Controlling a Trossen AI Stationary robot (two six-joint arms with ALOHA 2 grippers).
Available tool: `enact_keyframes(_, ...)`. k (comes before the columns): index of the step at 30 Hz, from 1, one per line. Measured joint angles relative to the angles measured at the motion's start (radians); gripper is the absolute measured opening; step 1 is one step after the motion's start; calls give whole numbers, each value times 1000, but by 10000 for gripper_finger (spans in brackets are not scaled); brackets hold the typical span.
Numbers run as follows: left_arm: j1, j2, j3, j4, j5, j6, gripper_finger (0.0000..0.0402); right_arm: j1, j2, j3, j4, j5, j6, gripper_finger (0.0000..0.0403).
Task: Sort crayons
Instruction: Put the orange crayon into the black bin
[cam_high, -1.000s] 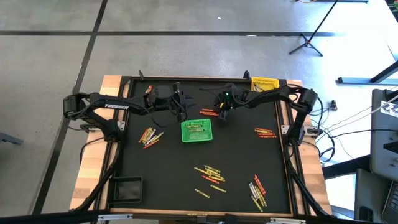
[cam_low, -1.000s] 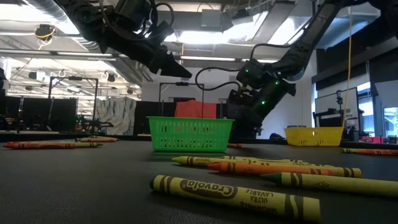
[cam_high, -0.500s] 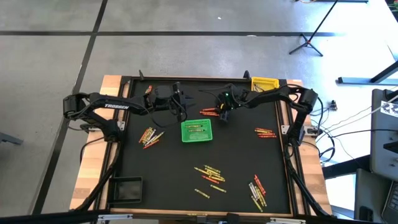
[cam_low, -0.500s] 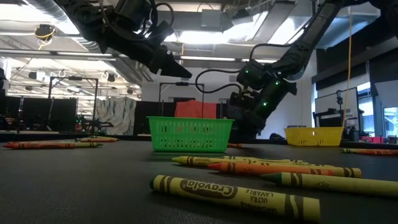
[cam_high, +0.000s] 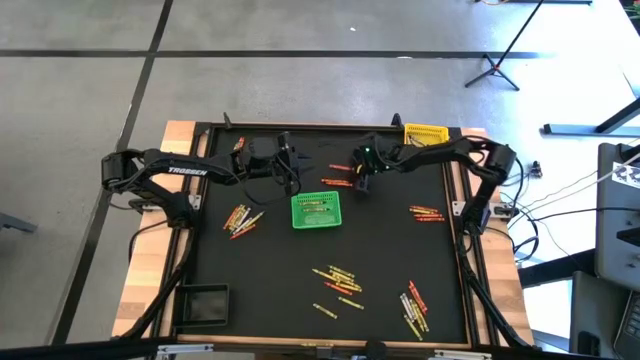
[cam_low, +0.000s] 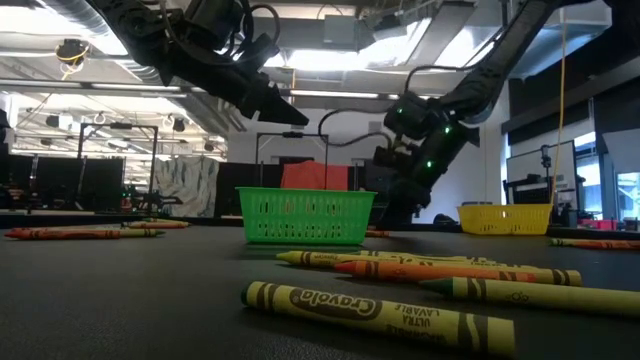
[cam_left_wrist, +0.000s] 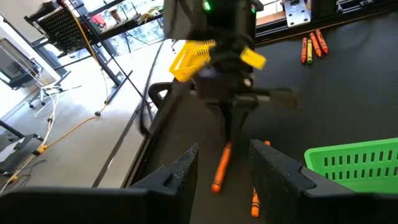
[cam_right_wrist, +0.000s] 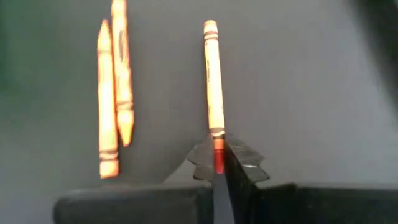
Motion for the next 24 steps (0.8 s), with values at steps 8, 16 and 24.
enact_keyframes(8, 0, 10, 0, -18, 45, 1, 129, 41, -126, -30, 27, -4, 1, 11)
enact_keyframes(16, 0, 36, 0, -18, 60, 0, 172, 173, -180, -40, 99, -8, -31, 0)
enact_keyframes(24, -8, 68, 0, -3, 54, 51, 180, 224, -182, -40, 118, 129, -49, 0)
